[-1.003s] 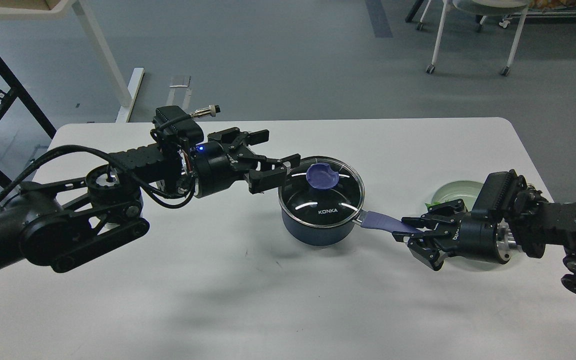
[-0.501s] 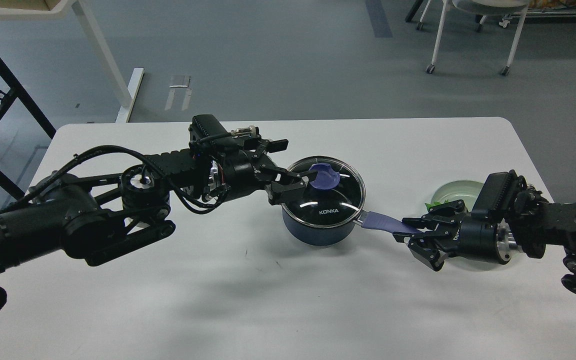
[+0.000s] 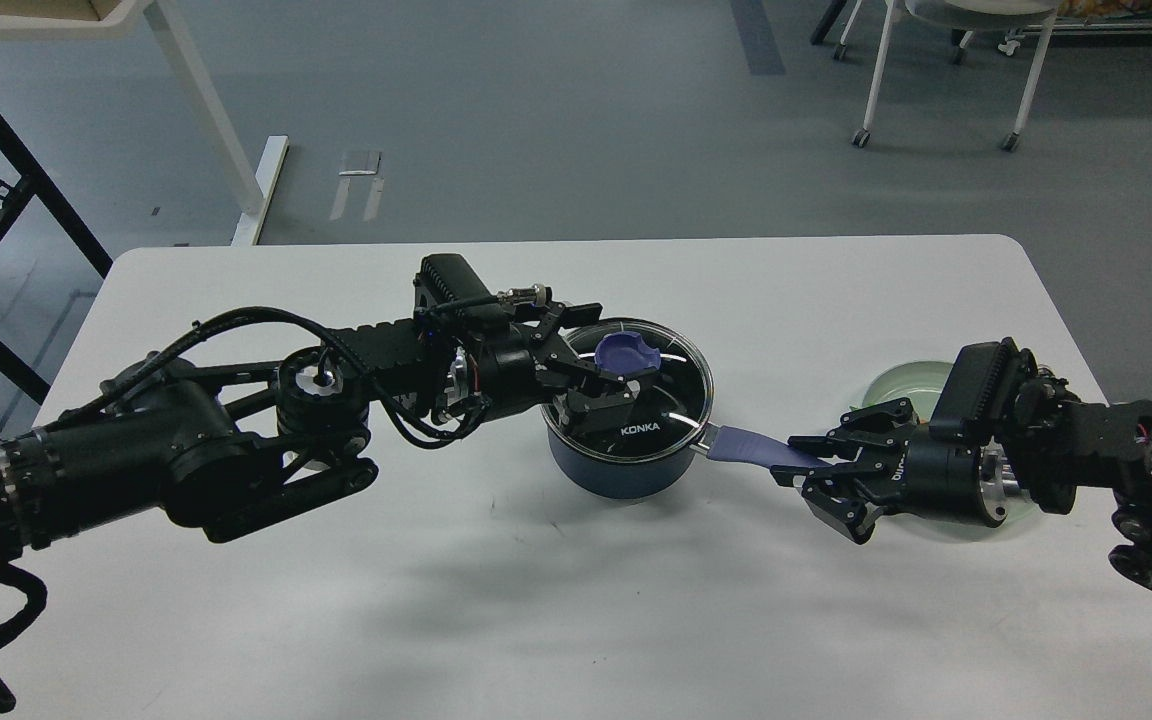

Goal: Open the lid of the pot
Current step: 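Extend the left gripper over the pot and grasp the blue lid knob, then lift the glass lid off the pot with the left gripper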

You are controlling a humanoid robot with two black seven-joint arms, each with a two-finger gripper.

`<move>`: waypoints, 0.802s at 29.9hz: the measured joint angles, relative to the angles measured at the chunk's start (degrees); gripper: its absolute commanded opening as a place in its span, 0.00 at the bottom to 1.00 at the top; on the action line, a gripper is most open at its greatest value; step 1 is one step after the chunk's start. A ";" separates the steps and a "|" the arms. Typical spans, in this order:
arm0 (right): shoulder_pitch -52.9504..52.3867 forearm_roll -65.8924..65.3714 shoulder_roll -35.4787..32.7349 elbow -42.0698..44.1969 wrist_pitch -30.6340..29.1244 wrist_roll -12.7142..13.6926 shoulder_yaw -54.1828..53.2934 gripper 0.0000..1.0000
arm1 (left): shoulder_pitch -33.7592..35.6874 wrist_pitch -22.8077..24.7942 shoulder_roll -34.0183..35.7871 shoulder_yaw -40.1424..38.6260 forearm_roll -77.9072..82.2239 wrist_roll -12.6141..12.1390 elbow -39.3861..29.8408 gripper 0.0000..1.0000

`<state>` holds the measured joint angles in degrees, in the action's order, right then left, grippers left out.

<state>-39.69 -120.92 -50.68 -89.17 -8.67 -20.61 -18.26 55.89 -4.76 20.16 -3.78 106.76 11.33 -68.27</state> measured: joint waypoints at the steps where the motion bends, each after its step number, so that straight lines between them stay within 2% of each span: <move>1: -0.21 0.00 0.03 -0.03 0.00 -0.06 0.35 0.23 | -0.01 0.00 -0.36 0.12 0.00 0.00 -0.01 0.96; 7: -0.75 -0.01 0.27 -0.14 0.00 -1.10 1.40 0.23 | -0.29 0.00 -1.65 1.02 0.10 0.02 0.12 0.96; 20: -1.19 -0.02 0.32 -0.13 0.06 -1.20 1.65 0.23 | -0.65 0.00 -1.63 1.15 0.11 0.15 2.88 0.96; 24: -1.19 -0.02 0.32 -0.13 0.07 -1.20 1.65 0.23 | -0.71 0.00 -1.65 1.15 -0.09 0.28 2.88 0.93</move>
<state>-40.87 -120.94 -50.36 -89.30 -8.60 -21.81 -16.61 55.18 -4.76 18.51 -2.63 106.66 11.61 -65.39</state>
